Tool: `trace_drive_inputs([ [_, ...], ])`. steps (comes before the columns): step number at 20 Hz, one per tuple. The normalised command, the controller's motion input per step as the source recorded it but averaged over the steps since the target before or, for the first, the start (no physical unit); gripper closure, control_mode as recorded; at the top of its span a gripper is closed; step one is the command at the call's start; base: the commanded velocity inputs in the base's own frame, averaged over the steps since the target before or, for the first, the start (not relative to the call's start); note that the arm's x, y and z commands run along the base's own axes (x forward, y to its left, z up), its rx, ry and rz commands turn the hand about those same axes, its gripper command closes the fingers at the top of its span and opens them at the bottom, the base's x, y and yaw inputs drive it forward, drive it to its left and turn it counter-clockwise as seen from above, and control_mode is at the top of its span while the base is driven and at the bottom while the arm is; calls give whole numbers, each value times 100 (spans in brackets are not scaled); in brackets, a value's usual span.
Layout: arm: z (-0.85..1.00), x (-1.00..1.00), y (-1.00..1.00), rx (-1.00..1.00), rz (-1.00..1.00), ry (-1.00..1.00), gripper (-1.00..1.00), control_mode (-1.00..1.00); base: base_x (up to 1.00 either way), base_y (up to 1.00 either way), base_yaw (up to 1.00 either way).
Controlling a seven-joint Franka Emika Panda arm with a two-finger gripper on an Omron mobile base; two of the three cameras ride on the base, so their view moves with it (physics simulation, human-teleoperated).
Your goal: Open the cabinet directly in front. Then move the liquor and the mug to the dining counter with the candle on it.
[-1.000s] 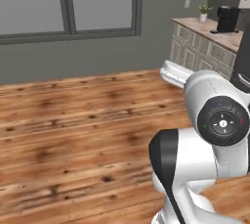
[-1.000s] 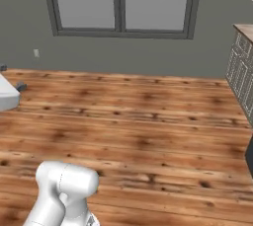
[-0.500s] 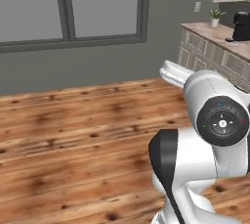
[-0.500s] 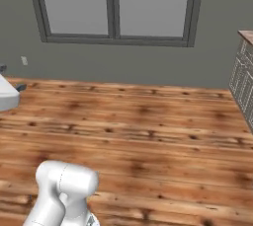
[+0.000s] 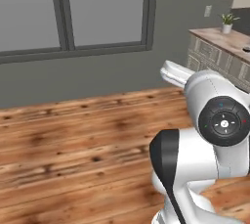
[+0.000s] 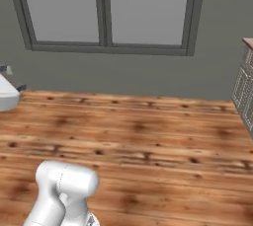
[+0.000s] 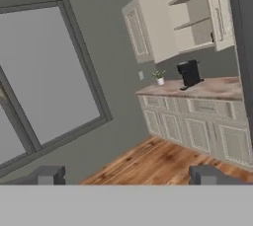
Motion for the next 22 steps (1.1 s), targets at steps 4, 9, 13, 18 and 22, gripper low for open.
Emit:
trace_drive_inputs([
  [4, 0, 0, 0, 0, 0, 0, -100, 100, 100, -8, -15],
  [9, 0, 0, 0, 0, 0, 0, -100, 100, 100, -4, -23],
  [13, 0, 0, 0, 0, 0, 0, -100, 100, 100, 0, -36],
  [18, 0, 0, 0, 0, 0, 0, -100, 100, 100, 0, -53],
  [22, 0, 0, 0, 0, 0, 0, -100, 100, 89, -8, -60],
])
